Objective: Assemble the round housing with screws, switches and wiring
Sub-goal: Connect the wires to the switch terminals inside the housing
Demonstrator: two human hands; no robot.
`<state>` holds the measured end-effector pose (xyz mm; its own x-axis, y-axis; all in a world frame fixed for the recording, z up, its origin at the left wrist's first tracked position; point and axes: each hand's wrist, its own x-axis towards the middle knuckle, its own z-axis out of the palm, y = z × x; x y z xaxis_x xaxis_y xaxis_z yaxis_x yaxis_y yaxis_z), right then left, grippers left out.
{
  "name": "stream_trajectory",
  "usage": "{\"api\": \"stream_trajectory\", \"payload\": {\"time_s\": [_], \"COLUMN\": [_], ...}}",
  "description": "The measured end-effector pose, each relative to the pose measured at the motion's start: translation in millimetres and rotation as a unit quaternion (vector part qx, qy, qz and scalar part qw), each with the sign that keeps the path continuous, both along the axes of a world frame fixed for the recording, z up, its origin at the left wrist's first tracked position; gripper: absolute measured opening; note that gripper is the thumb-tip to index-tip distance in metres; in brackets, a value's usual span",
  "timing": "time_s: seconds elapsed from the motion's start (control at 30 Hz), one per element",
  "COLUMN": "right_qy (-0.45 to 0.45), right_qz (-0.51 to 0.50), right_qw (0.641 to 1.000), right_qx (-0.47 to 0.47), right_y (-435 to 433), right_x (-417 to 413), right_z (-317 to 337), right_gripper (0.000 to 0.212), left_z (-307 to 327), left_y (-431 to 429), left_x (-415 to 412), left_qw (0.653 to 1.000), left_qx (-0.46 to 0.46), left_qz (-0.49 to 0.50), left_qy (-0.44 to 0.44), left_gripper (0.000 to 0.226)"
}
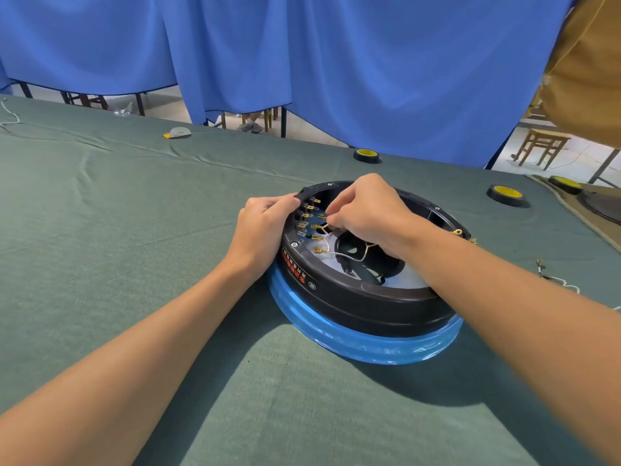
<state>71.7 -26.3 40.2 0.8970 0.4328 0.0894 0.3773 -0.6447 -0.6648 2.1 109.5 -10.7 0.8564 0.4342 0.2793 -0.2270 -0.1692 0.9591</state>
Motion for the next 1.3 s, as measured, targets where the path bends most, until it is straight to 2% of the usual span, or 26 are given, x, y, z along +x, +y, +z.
{"api": "stream_trajectory", "payload": {"time_s": [0.17,0.33,0.47,0.6,0.67,0.77,1.07,1.3], "right_qy": [-0.013,-0.023,-0.027,-0.016,-0.020,-0.029,-0.039,-0.054], "right_qz": [-0.004,-0.036,-0.052,-0.033,-0.032,-0.028,-0.022,-0.017], "right_qw": [1.000,0.999,0.998,0.999,0.999,0.999,0.999,0.998], "right_qx": [0.004,-0.017,-0.007,-0.006,-0.007,-0.005,-0.010,-0.012], "right_y": [5,6,6,8,8,7,9,14], "right_x": [0,3,5,2,1,-1,-2,0], "right_z": [2,1,1,1,2,1,0,0], "right_gripper": [0.005,0.016,0.014,0.019,0.021,0.015,0.012,0.013], "left_z": [1,1,0,0,0,-1,0,-1], "left_y": [1,0,2,3,4,4,6,5], "left_x": [2,3,5,6,7,7,6,6], "left_qw": [1.000,1.000,1.000,1.000,1.000,1.000,0.998,0.999], "left_qx": [0.007,-0.007,-0.006,0.012,0.017,0.017,0.050,0.037], "left_qz": [-0.014,-0.010,-0.004,0.003,0.007,0.010,0.005,0.007], "left_qy": [0.010,0.002,0.000,0.010,0.013,0.014,0.025,0.023], "left_gripper": [0.052,0.059,0.056,0.052,0.043,0.037,0.036,0.037]}}
